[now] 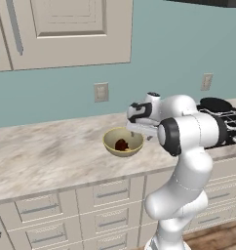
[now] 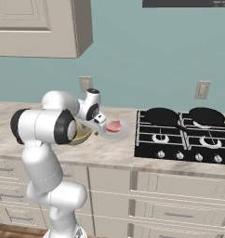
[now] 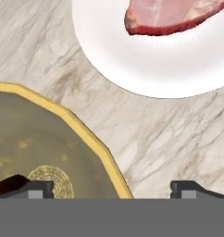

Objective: Place one of the steaks on the plate and the other in the bowl. Then place the bowl in the fridge.

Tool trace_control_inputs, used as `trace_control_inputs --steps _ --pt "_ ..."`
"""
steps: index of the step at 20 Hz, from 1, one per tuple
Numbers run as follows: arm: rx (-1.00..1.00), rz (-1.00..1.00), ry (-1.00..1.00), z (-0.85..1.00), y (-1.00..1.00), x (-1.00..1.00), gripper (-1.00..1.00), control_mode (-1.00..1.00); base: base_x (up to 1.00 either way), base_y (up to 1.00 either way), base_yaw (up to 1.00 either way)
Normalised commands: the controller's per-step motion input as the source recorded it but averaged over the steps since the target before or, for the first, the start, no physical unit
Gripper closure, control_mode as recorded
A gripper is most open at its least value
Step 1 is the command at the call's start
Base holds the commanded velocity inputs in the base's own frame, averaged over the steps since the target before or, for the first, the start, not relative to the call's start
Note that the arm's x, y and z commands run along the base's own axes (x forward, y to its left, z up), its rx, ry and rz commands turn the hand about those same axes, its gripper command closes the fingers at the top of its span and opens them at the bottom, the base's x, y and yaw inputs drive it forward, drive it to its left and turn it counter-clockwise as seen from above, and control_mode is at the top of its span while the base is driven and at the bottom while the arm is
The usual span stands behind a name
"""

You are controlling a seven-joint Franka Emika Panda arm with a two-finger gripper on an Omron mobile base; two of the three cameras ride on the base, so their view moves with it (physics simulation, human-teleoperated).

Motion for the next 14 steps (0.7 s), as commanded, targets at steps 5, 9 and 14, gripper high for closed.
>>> trace_control_inputs --steps 5,9,14 --pt "0.0 0.0 0.0 -0.36 0.12 0.0 -1.0 -1.0 0.0 0.0 0.0" --pt "0.0 0.0 0.01 -0.18 0.08 0.0 1.0 -1.0 0.0 0.0 0.0" --pt "0.0 0.0 0.0 0.0 0.0 0.0 1.0 -1.0 0.0 0.0 0.0"
